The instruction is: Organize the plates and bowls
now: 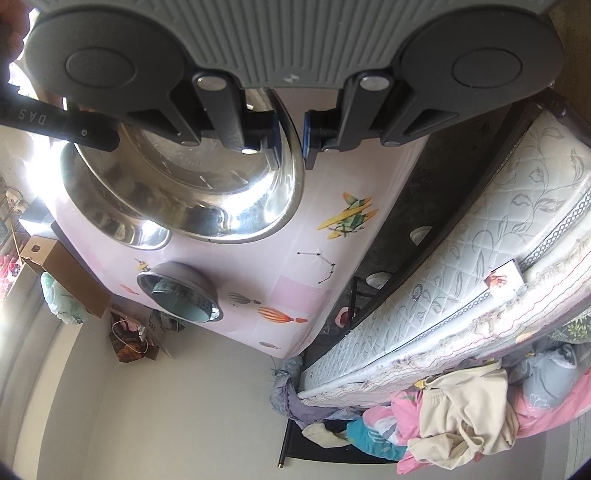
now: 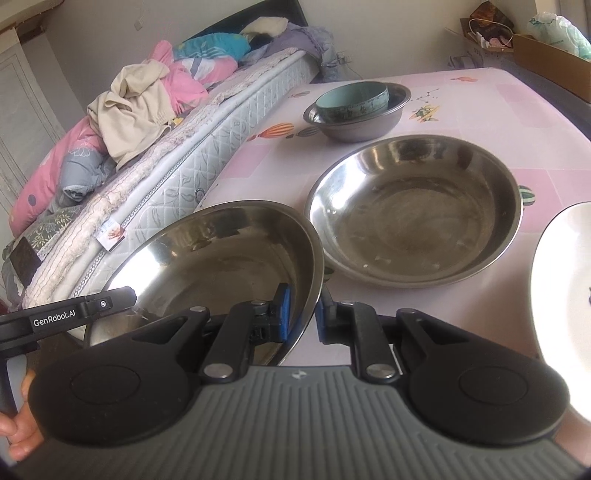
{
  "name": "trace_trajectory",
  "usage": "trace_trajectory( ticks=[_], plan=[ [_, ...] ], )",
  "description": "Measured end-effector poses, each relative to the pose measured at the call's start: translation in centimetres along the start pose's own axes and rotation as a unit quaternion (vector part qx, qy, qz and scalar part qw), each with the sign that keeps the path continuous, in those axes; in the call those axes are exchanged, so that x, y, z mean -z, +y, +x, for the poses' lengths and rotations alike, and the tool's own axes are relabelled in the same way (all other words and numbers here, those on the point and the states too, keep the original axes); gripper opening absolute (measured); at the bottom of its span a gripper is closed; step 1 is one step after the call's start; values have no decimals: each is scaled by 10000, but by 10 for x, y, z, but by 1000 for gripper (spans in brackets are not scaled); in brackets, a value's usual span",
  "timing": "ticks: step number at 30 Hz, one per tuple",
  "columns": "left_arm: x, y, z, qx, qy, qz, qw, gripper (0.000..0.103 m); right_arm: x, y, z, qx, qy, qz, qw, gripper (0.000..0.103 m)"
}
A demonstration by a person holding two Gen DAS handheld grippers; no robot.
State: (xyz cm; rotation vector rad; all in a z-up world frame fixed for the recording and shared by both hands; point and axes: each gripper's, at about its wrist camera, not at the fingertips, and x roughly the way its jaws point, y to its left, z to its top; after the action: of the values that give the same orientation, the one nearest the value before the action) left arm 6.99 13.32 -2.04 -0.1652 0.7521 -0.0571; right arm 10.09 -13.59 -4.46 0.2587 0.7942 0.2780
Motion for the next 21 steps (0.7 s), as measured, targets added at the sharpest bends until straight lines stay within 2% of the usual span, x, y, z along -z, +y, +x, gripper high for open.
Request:
trace_trajectory(
  ticks=[21],
  plan=[
    [-24,-76,34,531,32,371,9979,12,-22,-63,-34,455,-378,422,9974,15]
  ],
)
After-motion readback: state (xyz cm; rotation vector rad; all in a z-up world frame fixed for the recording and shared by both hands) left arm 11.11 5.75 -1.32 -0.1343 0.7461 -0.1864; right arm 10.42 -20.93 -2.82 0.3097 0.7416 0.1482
